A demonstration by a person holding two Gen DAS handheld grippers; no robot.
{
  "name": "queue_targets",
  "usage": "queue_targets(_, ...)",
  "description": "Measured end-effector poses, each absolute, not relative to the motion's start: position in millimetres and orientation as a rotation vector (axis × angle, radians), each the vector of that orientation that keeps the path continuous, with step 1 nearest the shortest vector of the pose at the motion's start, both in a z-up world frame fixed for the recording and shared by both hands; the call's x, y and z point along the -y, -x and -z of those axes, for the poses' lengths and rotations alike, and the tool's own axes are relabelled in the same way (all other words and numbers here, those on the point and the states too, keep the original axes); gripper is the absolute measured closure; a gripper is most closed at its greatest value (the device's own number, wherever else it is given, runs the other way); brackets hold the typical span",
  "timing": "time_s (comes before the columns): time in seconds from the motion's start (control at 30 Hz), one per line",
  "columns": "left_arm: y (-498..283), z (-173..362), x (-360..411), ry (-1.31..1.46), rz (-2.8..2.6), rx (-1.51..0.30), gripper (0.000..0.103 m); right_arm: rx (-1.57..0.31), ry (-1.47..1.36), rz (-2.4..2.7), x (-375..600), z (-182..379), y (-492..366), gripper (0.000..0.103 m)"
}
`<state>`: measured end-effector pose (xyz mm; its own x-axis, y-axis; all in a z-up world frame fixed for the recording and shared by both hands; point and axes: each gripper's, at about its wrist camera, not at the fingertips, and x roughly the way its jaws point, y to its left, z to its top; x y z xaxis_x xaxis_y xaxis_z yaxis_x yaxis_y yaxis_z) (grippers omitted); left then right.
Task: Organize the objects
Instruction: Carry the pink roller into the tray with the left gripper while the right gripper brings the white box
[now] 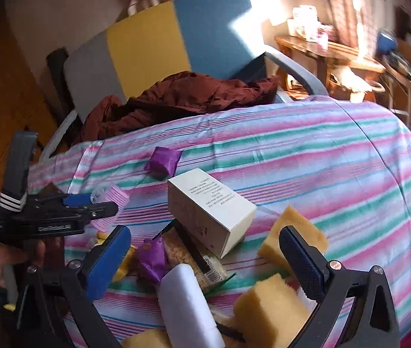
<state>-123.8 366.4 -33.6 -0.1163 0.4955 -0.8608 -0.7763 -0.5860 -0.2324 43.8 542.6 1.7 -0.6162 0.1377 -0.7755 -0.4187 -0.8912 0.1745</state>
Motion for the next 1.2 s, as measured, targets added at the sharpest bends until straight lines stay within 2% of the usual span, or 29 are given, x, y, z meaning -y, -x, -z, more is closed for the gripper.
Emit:
queue_targets(0.13,117,21,-338,1.257,-1.843,-0.273,0.042,-0.255,1.385,-2.535,-551,11,-1,0.000)
queue_targets(0.27,111,15,-308,1.264,-1.863,-0.222,0.042,-0.227,1.545,-2.500,-567,36,32,0.000)
queue_targets(0.37,106,12,-289,1.254,-1.888,-0.210,0.042,-0.299,1.659,-2.503,-573,54,44,0.003)
queue_targets(0.4,106,10,-283,1.248,-1.896,-0.193,0.042,-0.303,1.681,-2.498,-571,58,46,0.015)
queue_targets(0.43,106,9,-278,1.240,-1.898,-0.171,0.042,-0.288,1.689,-2.491,-568,60,45,0.035)
queue_targets(0.6,113,-4,-261,1.235,-1.887,-0.014,0.042,-0.263,1.616,-2.520,-553,45,30,0.050)
queue_targets(0.83,107,-24,-246,1.199,-1.830,0.109,0.042,-0.299,1.423,-2.536,-546,6,-1,0.051)
queue_targets(0.93,94,-28,-251,1.172,-1.858,0.025,0.042,-0.318,1.358,-2.562,-537,-9,-11,0.051)
queue_targets(1.0,87,-32,-251,1.151,-1.807,0.057,0.042,-0.312,1.332,-2.575,-529,-16,-15,0.051)
queue_targets(1.07,86,-31,-252,1.151,-1.856,0.007,0.043,-0.308,1.313,-2.586,-520,-21,-17,0.051)
queue_targets(1.13,93,-29,-240,1.221,-1.741,0.193,0.043,-0.310,1.296,-2.599,-512,-25,-20,0.051)
queue_targets(1.2,86,-41,-235,1.141,-1.819,0.136,0.043,-0.314,1.276,-2.611,-504,-29,-24,0.051)
